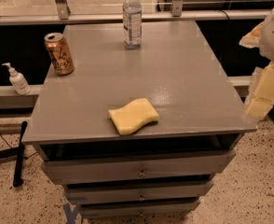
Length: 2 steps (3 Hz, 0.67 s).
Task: Move blue plastic bottle near sponge
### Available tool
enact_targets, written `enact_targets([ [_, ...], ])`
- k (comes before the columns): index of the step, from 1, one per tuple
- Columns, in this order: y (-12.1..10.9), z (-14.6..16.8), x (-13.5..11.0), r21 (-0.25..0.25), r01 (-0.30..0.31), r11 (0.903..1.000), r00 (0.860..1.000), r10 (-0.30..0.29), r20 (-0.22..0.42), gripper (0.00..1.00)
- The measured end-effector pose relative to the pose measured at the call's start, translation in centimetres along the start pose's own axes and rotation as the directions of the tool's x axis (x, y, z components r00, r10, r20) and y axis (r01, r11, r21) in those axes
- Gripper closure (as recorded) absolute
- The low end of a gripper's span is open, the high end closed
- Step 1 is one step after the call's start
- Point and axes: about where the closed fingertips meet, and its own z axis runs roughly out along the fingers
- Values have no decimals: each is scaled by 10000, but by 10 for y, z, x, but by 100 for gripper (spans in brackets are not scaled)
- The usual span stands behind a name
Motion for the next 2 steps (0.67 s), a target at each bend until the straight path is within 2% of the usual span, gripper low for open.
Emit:
enact_targets([
  [1,0,0,0,2,0,10000,10000,0,1,0],
  [2,-18,12,-13,348,230,9991,9976,-252,640,0],
])
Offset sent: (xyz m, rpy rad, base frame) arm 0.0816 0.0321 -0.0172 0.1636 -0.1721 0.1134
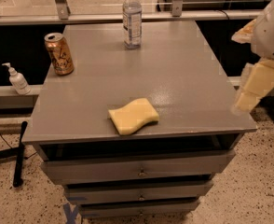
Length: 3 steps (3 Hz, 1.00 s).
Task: Move blue plastic bottle near sponge
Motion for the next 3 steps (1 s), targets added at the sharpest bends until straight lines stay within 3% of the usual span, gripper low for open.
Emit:
enact_targets([
  [1,-49,28,-29,743,167,9971,9899,-270,1394,0],
  [2,-120,59,-65,1679,-240,9855,9585,-250,2838,0],
  [3,-188,92,-97,2222,-1056,9693,9241,131,3820,0],
])
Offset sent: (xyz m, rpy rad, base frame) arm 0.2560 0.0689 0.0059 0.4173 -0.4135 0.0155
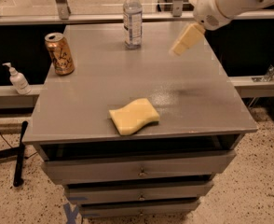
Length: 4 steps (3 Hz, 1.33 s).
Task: Move blue plastic bottle near sponge
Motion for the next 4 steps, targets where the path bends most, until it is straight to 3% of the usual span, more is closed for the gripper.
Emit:
enact_targets([
  [1,-32,52,-16,66,-1136,9935,9882,1123,1043,0],
  [2,-48,92,-28,-157,-2276,9736,9527,2260,2032,0],
  [3,-54,124,-44,-606,-3103,9487,9015,3139,2979,0],
  [4,-53,150,-63,-1150,-3466,9309,8499,3636,3813,0],
])
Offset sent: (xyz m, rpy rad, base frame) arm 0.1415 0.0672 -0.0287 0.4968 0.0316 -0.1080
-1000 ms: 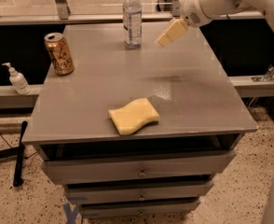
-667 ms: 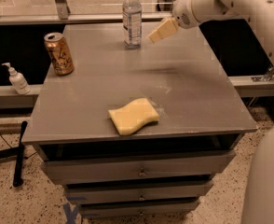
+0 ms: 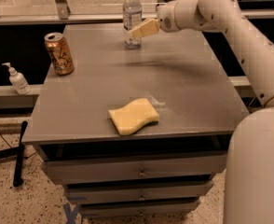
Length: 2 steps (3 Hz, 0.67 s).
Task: Move blue plastic bottle near sponge
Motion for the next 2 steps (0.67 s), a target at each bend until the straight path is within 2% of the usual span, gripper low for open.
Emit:
enact_targets([
  [1,7,27,-4,-365,-269,9990,9980,289,565,0],
  [2,18,48,-8,-812,-432,9958,9952,500,838,18],
])
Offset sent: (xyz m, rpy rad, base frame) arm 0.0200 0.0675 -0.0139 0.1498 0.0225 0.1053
